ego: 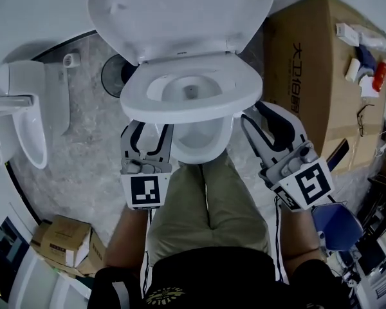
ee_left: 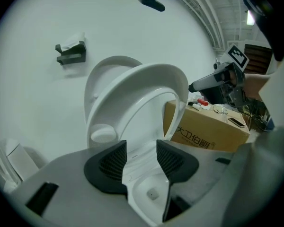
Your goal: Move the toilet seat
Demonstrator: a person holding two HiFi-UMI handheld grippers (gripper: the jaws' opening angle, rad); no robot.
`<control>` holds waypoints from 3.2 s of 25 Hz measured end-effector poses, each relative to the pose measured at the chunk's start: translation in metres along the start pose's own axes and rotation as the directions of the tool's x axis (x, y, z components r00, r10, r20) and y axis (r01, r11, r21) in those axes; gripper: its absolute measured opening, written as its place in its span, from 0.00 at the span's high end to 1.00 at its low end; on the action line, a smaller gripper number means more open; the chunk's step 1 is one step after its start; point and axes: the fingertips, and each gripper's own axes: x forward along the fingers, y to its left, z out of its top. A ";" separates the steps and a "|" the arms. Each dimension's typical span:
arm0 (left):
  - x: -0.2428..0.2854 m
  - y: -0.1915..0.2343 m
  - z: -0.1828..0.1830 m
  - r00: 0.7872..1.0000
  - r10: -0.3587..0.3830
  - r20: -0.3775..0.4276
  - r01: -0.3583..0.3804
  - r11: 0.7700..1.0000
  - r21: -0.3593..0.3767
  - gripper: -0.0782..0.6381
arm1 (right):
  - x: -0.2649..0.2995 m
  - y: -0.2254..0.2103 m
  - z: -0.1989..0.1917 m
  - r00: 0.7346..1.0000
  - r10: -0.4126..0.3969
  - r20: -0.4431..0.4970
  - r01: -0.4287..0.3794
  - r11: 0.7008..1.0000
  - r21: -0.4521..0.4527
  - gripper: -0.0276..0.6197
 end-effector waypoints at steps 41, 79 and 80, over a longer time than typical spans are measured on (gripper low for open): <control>0.017 0.003 0.043 0.997 0.063 0.044 -0.058 0.992 -0.112 0.61 | 0.096 -0.093 0.091 0.993 -0.035 0.110 0.036 0.999 -0.009 0.80; -0.145 -0.012 0.154 0.951 0.090 0.294 -0.116 0.991 0.070 0.85 | -0.093 0.063 0.070 0.941 -0.273 0.199 0.310 0.932 -0.188 0.91; -0.150 -0.012 0.159 0.949 0.090 0.301 -0.112 0.992 0.057 0.85 | -0.095 0.068 0.073 0.943 -0.269 0.198 0.305 0.934 -0.188 0.91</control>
